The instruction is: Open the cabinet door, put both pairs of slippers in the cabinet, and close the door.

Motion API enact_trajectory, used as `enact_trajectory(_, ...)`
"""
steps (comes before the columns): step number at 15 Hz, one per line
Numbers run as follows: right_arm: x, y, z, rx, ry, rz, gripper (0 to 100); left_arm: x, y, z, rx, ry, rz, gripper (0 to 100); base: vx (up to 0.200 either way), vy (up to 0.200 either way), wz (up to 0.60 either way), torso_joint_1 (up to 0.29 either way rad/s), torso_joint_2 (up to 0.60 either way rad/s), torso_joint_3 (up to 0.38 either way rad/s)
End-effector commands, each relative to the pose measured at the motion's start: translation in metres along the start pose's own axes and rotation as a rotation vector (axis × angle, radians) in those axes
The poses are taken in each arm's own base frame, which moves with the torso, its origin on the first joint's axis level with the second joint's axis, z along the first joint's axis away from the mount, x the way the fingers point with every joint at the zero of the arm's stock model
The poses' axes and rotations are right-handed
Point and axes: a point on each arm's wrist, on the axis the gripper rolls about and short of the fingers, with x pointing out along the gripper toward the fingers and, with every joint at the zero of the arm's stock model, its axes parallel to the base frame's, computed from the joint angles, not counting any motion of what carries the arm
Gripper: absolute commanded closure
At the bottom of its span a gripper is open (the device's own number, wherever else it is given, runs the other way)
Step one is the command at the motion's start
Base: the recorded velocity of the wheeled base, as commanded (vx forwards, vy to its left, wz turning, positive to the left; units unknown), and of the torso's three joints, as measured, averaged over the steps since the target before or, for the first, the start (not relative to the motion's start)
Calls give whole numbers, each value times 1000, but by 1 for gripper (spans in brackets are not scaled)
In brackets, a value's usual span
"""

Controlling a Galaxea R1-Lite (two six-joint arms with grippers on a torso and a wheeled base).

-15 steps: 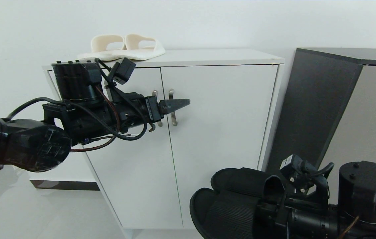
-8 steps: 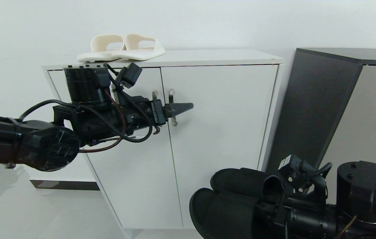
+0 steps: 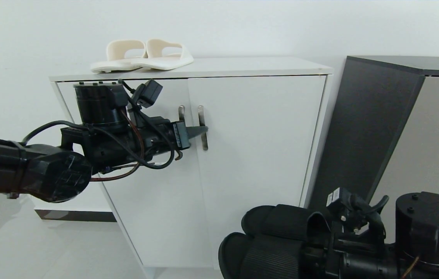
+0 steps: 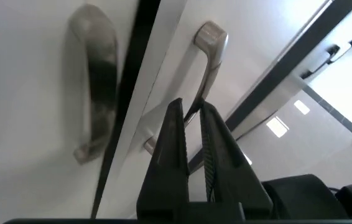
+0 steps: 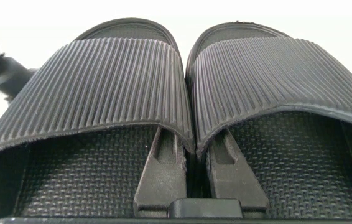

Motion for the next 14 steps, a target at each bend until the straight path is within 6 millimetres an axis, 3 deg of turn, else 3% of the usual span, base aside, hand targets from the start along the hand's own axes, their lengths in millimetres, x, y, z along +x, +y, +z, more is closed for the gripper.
enact_trajectory(1,-10,5,1,-5,-10,65,100,-22,-15,2,12,-14,-19,100,0,0,0,0,0,0)
enact_trajectory(6,-14,5,3,-9,-21,83,100,-78,-48,-13,36,-17,-66,100,0,0,0,0,0,0)
enact_trajectory(7,-15,5,3,-10,-22,83,100,-101,-59,-18,46,-34,-84,100,0,0,0,0,0,0)
enact_trajectory(10,-15,6,3,-12,-23,91,100,-137,-71,-25,60,-76,-100,100,0,0,0,0,0,0)
enact_trajectory(12,-16,8,3,-15,-24,102,100,-132,-64,-17,59,-94,-70,100,0,0,0,0,0,0)
enact_trajectory(14,-19,9,5,-19,-36,103,100,-116,-42,-4,49,-109,9,100,0,0,0,0,0,0)
